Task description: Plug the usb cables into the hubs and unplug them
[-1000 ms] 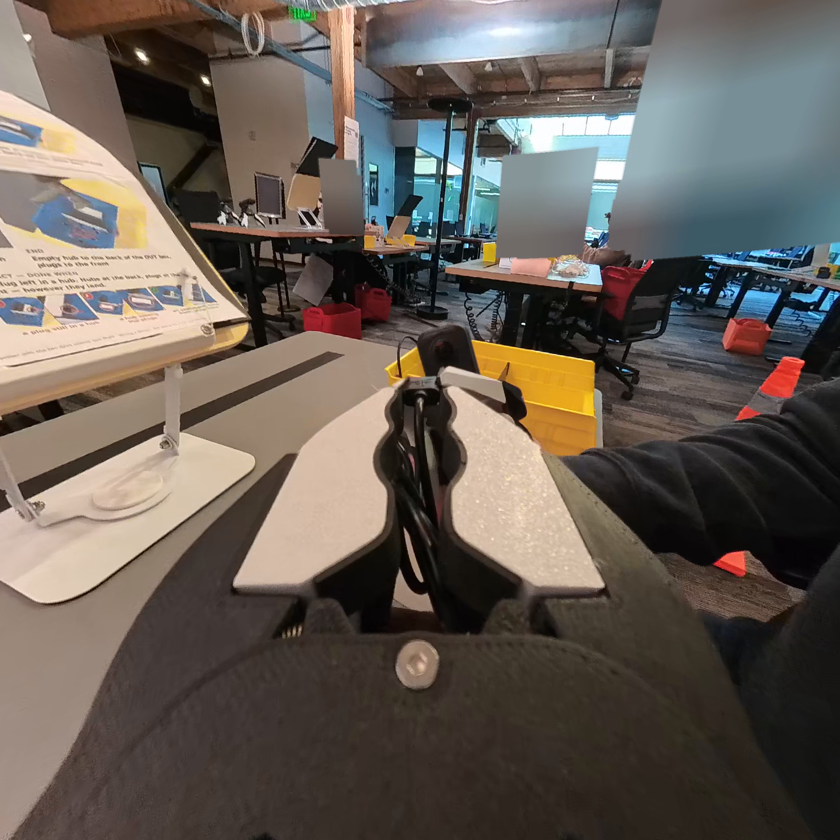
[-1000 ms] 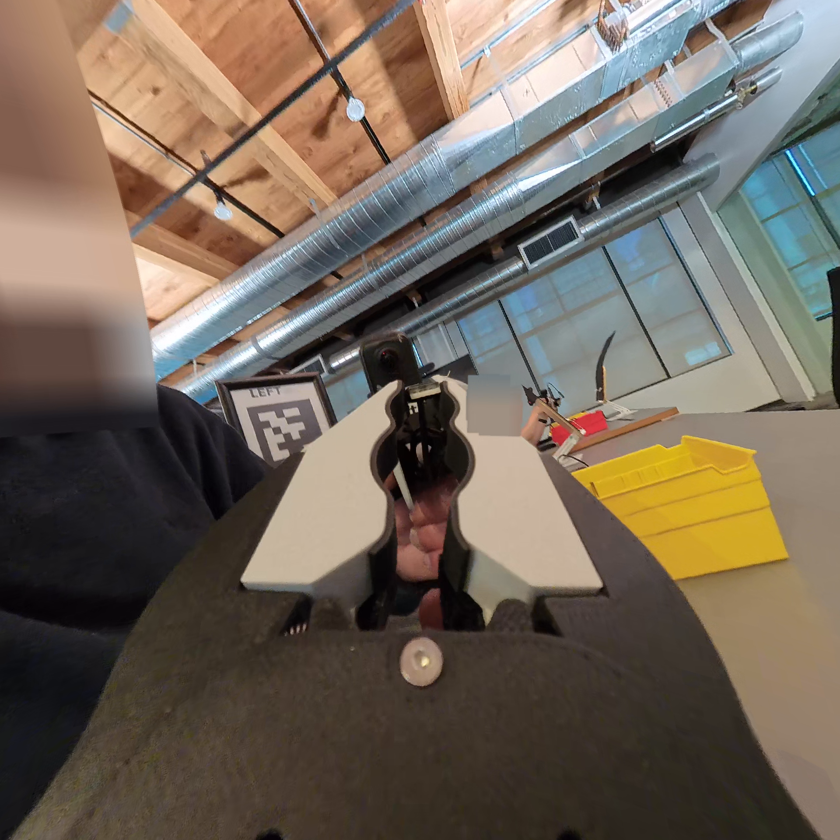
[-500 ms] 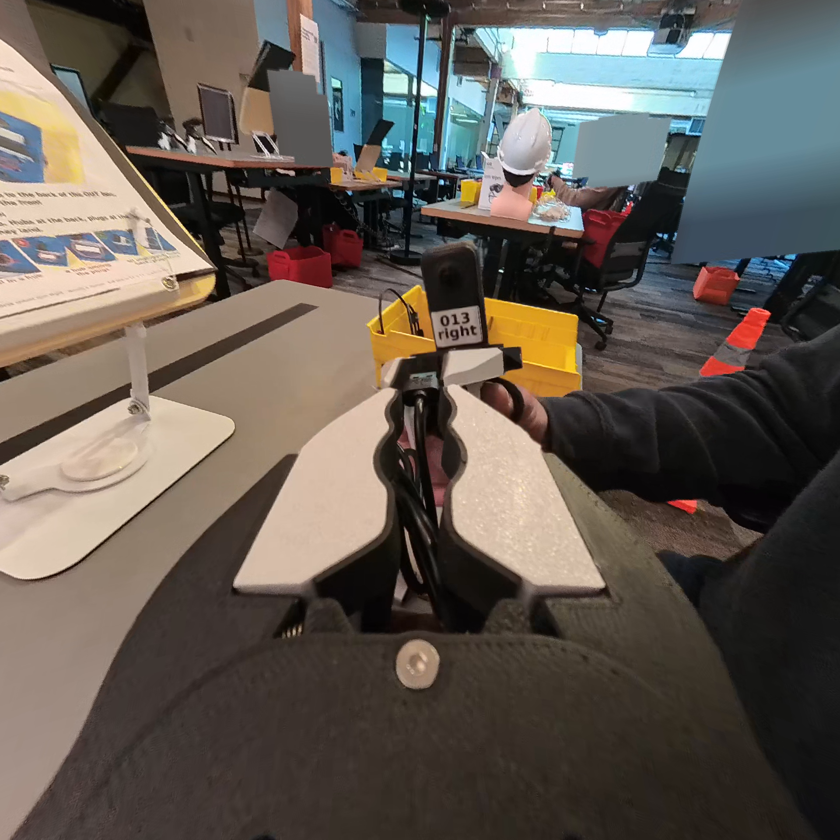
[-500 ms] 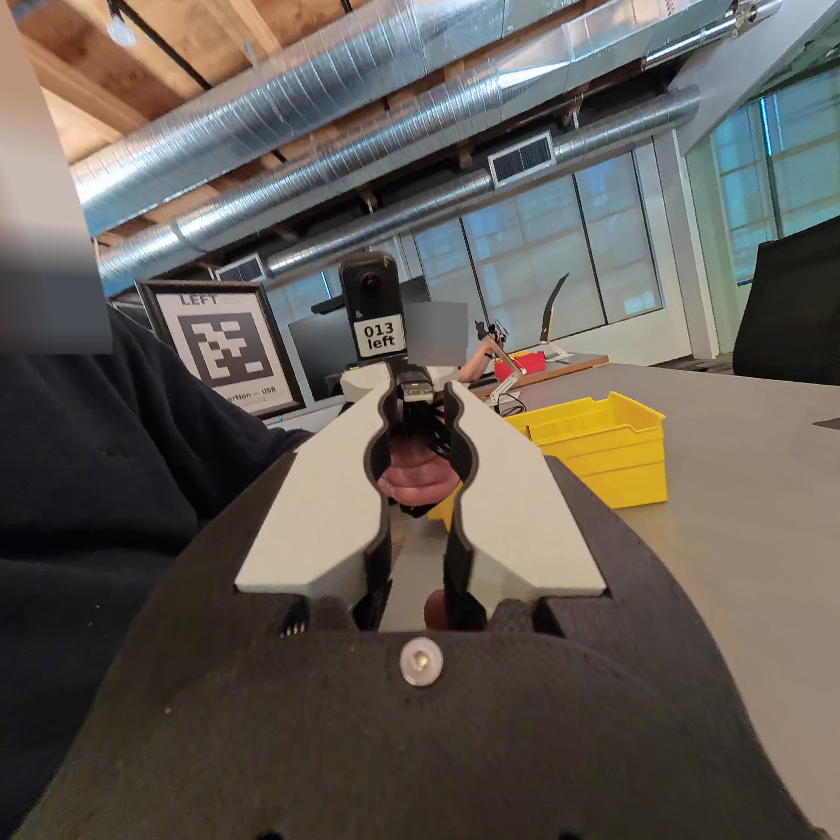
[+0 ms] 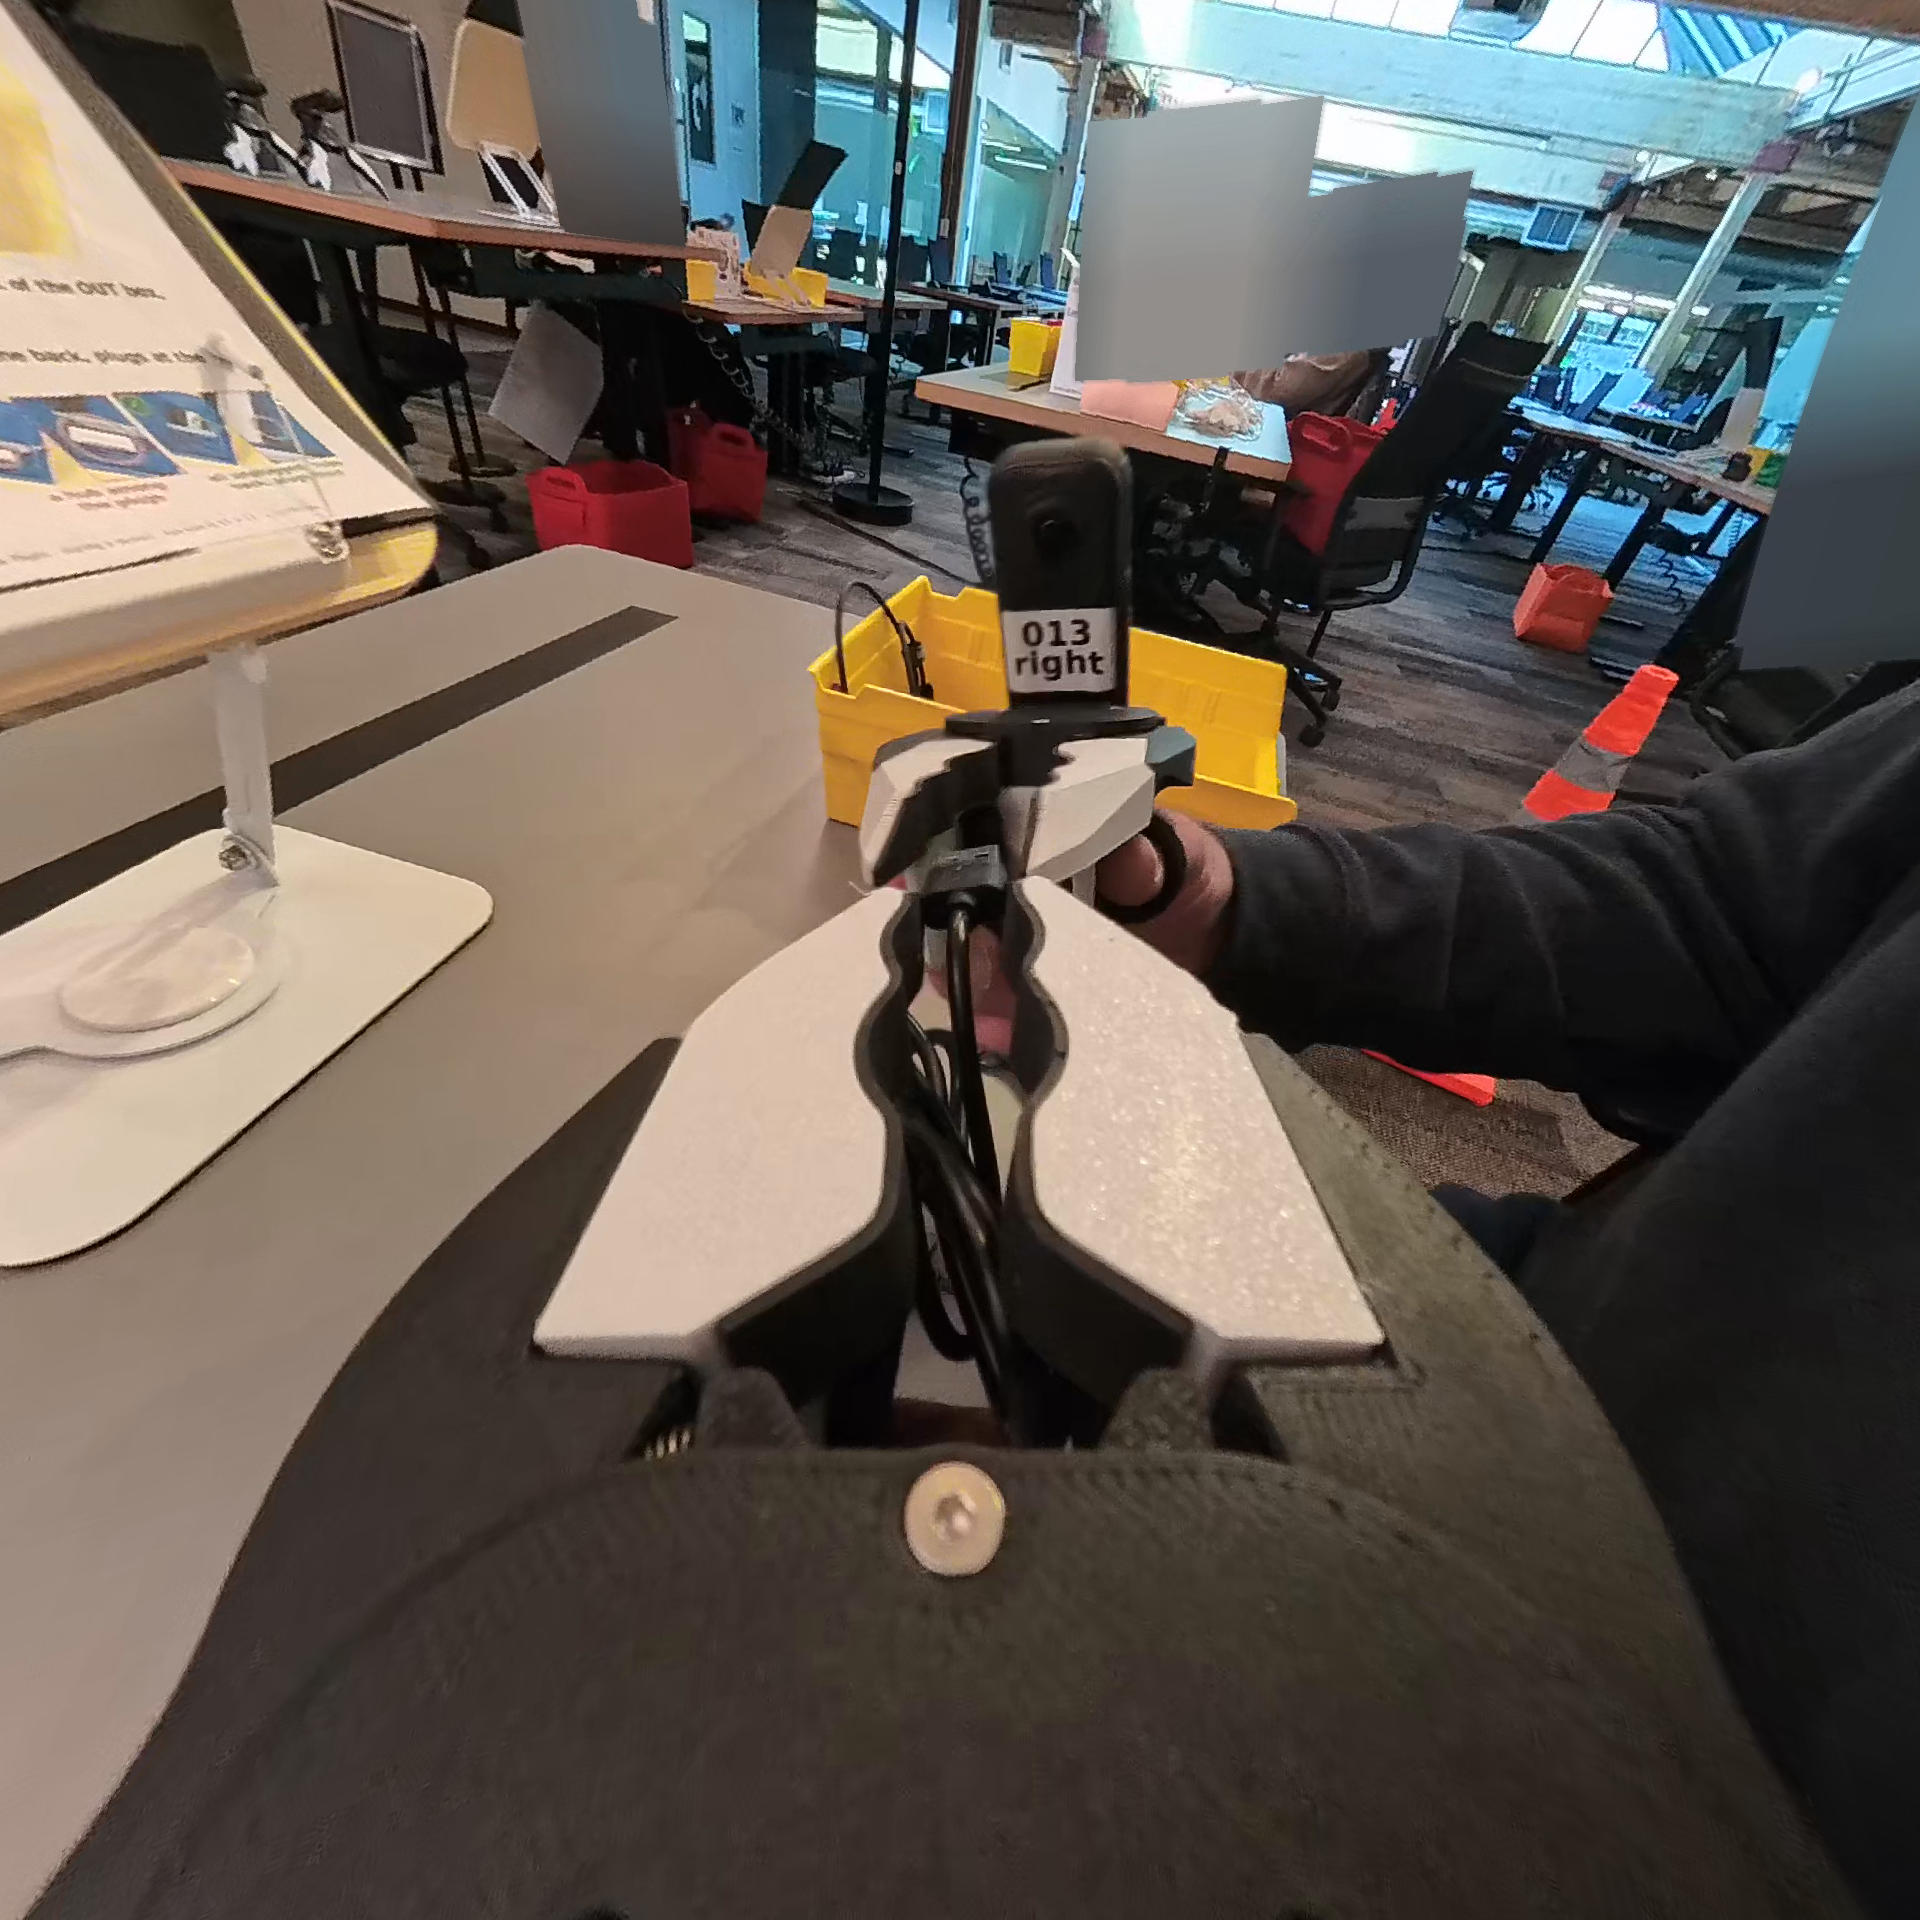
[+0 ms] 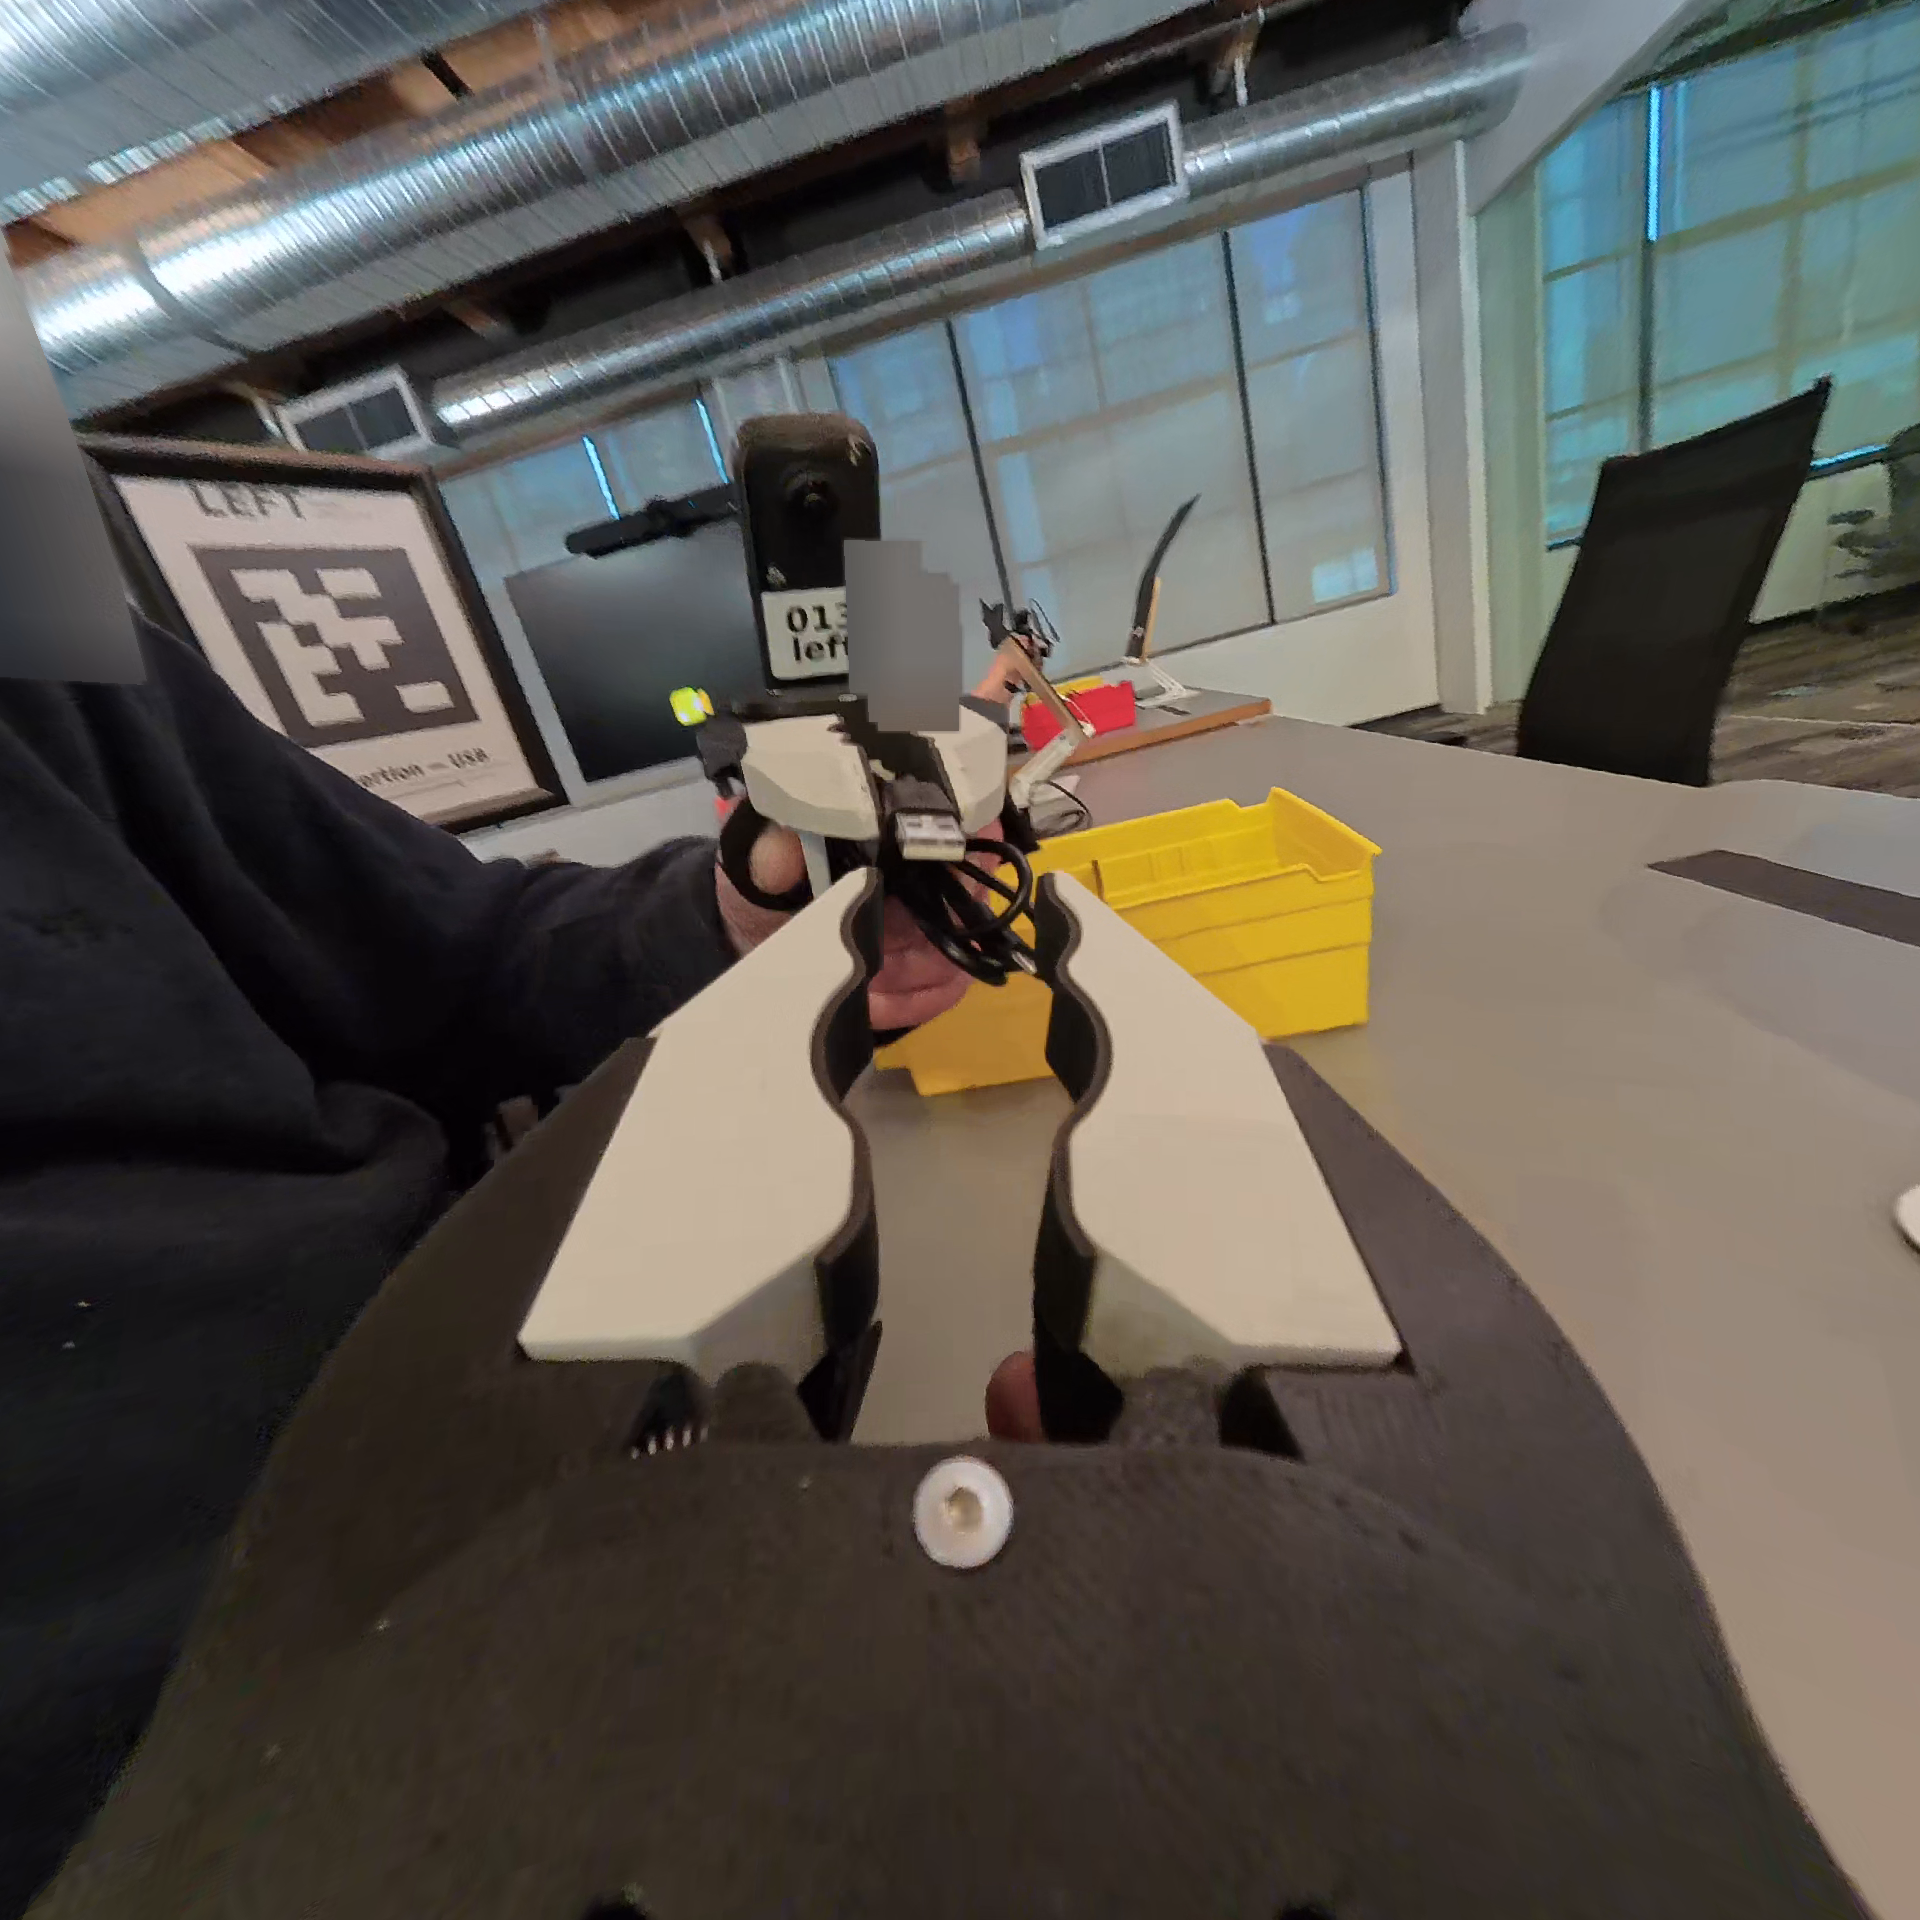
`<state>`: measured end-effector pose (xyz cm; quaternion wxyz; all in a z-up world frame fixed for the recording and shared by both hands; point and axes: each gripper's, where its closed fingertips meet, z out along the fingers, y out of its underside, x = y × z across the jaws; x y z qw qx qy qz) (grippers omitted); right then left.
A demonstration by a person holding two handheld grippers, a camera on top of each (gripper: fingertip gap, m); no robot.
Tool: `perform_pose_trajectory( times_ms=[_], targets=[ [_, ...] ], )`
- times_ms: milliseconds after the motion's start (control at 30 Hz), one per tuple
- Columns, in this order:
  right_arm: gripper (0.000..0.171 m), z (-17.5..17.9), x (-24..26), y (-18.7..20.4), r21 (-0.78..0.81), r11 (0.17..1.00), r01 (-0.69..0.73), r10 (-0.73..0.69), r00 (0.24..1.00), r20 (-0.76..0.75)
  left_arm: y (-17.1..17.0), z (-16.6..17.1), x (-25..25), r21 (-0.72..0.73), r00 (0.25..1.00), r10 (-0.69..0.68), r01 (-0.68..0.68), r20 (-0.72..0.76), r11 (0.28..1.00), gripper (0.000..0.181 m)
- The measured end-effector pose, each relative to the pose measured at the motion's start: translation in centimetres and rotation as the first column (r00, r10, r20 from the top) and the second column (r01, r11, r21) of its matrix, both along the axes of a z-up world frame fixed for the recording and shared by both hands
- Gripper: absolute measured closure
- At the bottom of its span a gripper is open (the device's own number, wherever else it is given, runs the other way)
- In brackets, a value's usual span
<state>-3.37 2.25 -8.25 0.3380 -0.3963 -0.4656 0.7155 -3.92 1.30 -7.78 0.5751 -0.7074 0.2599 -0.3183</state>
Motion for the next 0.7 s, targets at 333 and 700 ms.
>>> perform_pose_trajectory(
  times_ms=[333, 700],
  targets=[
    [0.116, -4.9, 0.9, 3.7, 0.248, 0.953, 0.173, -0.242, 0.927, 0.286, 0.2, -0.9, -2.0, -0.023, 0.999, 0.007, -0.008, -0.036, 1.000, 0.167],
    [0.061, -15.7, 2.9, 4.6, 0.492, 0.871, -0.009, -0.348, 0.695, 0.629, 0.2, -2.2, -3.3, -0.040, 0.998, -0.008, 0.006, -0.060, 0.999, 0.167]
  ],
)
